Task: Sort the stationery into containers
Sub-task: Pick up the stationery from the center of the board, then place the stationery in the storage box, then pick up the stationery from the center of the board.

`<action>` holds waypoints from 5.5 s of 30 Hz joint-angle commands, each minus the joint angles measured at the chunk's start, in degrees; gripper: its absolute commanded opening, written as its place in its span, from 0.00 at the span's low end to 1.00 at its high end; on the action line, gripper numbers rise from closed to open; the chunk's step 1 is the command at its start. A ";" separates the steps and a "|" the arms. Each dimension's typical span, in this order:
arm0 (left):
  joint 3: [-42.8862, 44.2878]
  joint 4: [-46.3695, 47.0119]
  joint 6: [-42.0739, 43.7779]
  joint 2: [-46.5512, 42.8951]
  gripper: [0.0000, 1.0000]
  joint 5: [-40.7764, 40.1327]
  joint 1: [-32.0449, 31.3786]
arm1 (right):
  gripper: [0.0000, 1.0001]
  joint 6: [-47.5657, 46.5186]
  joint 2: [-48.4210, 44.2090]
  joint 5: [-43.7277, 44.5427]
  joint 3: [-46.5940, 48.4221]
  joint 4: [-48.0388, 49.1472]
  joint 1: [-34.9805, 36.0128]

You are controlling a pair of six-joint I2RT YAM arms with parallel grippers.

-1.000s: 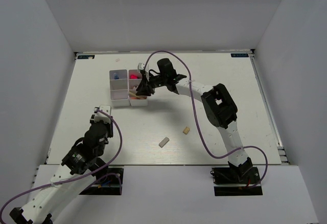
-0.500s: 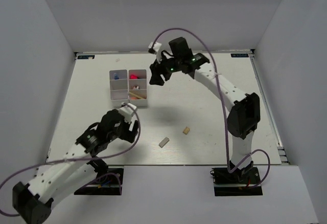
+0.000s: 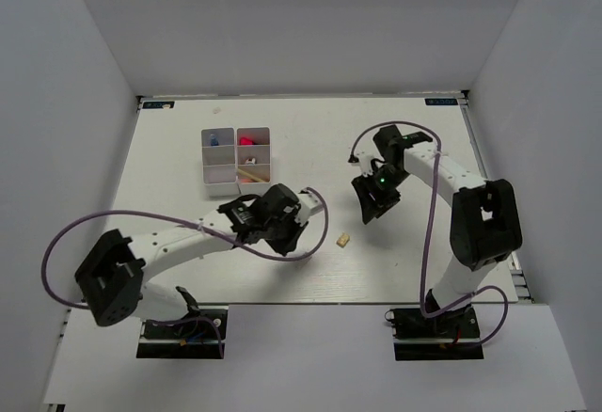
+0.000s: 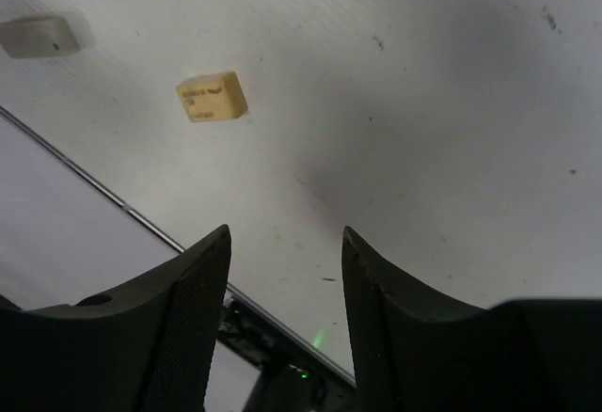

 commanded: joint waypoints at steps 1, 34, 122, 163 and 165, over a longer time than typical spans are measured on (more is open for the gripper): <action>4.43 1.51 -1.13 4.94 0.23 -1.38 -2.82 | 0.55 4.49 -6.01 -4.60 -1.65 5.66 -1.34; 8.22 -2.08 -13.26 19.56 0.02 -23.79 -7.60 | 0.83 2.05 -9.09 -19.21 -5.53 5.68 -13.65; 4.61 17.74 2.29 -3.83 0.61 21.31 32.61 | 0.91 -9.94 -12.76 -16.46 -11.40 11.97 -13.21; 35.02 2.58 -15.28 41.51 0.63 -22.73 -13.56 | 0.00 8.36 -24.82 -5.05 -17.13 24.04 -20.86; 36.08 1.35 -15.63 43.01 0.48 -23.61 -13.73 | 0.00 8.45 -24.82 -5.15 -17.04 24.03 -21.21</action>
